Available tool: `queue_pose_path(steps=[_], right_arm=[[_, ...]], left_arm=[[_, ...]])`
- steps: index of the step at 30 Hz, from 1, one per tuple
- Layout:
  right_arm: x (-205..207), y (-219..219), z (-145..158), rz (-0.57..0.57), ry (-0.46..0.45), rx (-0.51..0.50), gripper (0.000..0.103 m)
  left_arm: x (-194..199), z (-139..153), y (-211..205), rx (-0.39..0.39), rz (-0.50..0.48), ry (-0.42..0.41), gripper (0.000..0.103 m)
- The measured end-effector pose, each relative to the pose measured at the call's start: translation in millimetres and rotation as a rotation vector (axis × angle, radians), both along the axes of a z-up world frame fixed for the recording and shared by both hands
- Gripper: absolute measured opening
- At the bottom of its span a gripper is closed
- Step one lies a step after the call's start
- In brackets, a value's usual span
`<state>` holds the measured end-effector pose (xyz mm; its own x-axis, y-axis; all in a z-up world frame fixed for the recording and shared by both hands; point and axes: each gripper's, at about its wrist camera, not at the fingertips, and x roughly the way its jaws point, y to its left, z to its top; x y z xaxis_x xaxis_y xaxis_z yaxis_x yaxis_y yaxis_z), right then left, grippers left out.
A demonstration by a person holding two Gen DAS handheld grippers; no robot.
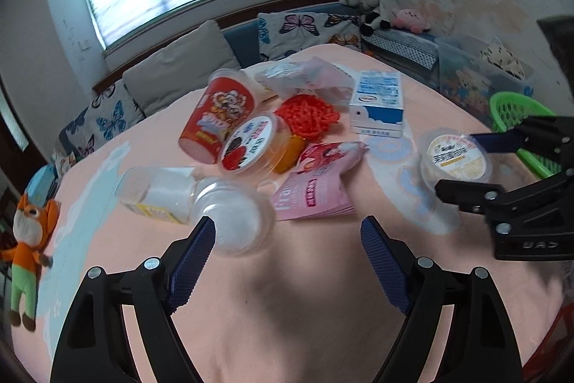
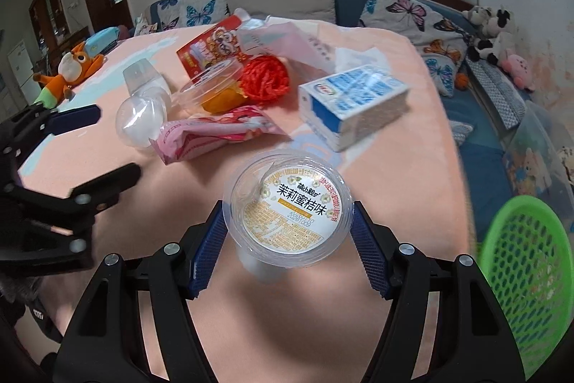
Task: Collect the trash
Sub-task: 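Grasp the yellow-labelled jelly cup with right tool while left tool grasps pink wrapper, then drop jelly cup into green basket with right tool while left tool carries pink wrapper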
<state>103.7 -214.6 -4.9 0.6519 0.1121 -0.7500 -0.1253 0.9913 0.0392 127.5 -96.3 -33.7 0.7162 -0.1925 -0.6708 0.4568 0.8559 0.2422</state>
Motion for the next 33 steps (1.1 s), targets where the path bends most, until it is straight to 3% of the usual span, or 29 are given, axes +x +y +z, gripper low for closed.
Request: queue_pose_path(steps=[5, 8, 12, 19, 33], right_arm=[[-15, -13, 6, -0.029, -0.007, -0.001, 0.068], [-23, -22, 9, -0.048, -0.013, -0.002, 0.068], [-34, -33, 13, -0.072, -0.022, -0.011, 0.068], [-55, -60, 19, -0.14, -0.039, -0.029, 0.068], [-98, -131, 20, -0.319, -0.052, -0.036, 0.068]], left_arm=[[12, -11, -18, 0.079, -0.036, -0.015, 0.08], [20, -17, -24, 0.113, -0.059, -0.014, 0.074], [30, -21, -28, 0.12, -0.072, 0.004, 0.057], [36, -19, -22, 0.06, -0.056, 0.043, 0.021], [-9, 31, -43, -0.099, -0.166, 0.028, 0.018]])
